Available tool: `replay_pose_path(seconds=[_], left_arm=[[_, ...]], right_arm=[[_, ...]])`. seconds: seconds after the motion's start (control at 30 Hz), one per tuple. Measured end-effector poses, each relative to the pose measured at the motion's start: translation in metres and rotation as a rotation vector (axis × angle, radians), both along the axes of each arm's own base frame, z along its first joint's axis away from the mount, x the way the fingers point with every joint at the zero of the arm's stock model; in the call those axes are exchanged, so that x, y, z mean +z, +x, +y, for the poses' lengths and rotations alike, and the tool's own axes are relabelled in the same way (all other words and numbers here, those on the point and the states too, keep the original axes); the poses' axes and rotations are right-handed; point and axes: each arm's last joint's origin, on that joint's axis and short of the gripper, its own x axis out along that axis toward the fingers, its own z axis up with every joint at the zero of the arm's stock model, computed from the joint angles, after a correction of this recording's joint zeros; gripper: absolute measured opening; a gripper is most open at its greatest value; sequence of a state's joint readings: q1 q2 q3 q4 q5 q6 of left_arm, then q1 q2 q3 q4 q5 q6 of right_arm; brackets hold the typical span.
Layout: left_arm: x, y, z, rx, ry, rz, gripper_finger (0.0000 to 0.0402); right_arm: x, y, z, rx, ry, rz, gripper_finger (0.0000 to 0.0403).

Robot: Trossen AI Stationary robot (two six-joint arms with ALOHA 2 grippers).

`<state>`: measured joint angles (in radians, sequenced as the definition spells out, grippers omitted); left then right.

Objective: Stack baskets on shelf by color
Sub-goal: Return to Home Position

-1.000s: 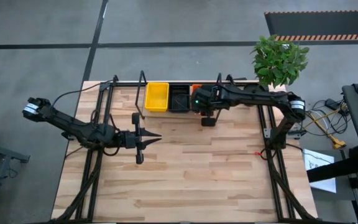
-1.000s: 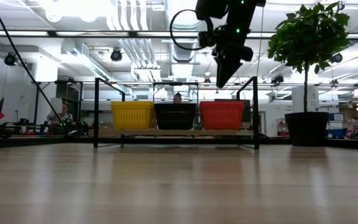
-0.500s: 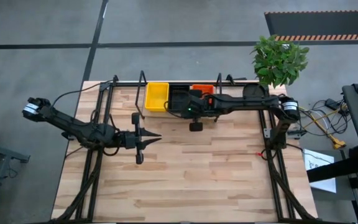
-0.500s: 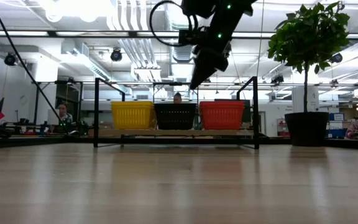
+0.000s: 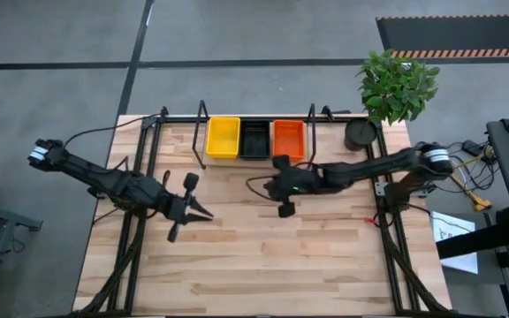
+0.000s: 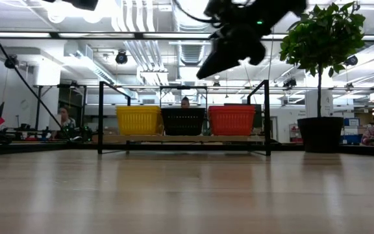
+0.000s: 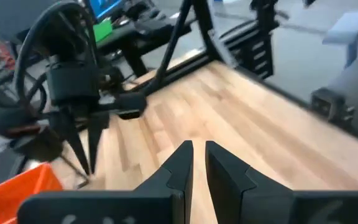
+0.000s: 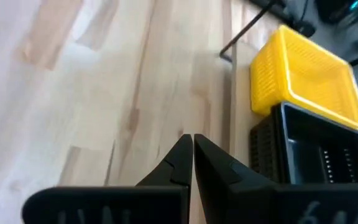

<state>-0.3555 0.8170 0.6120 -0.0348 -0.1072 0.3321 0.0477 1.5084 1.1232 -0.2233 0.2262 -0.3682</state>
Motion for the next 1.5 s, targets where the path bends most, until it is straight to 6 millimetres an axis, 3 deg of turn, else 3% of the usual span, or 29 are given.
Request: replay_pose_path(seconds=[0.23, 0.4, 0.67, 1.07, 1.27, 1.5], left_arm=[[-0.023, -0.023, 0.008, -0.012, -0.034, -0.057, 0.0026], [-0.02, -0.042, 0.016, 0.007, -0.075, -0.195, 0.0026], [-0.04, -0.058, 0.023, 0.033, -0.076, -0.263, 0.0026], [-0.059, -0.083, 0.033, 0.063, -0.065, -0.418, 0.0026], [-0.078, -0.088, 0.035, 0.068, -0.097, -0.458, 0.0026], [-0.091, -0.083, 0.034, 0.112, -0.046, -0.468, 0.0026]], right_arm=[[-0.011, -0.053, 0.004, 0.083, 0.051, -0.302, 0.0009], [-0.02, -0.091, 0.001, 0.083, 0.064, -0.517, 0.0009], [-0.033, -0.138, -0.002, 0.074, 0.091, -0.621, 0.0009], [-0.043, -0.196, -0.009, 0.05, 0.075, -0.778, 0.0009], [-0.052, -0.217, -0.015, 0.019, 0.05, -0.859, 0.0009], [-0.045, -0.232, -0.023, -0.025, -0.043, -0.944, 0.0009]])
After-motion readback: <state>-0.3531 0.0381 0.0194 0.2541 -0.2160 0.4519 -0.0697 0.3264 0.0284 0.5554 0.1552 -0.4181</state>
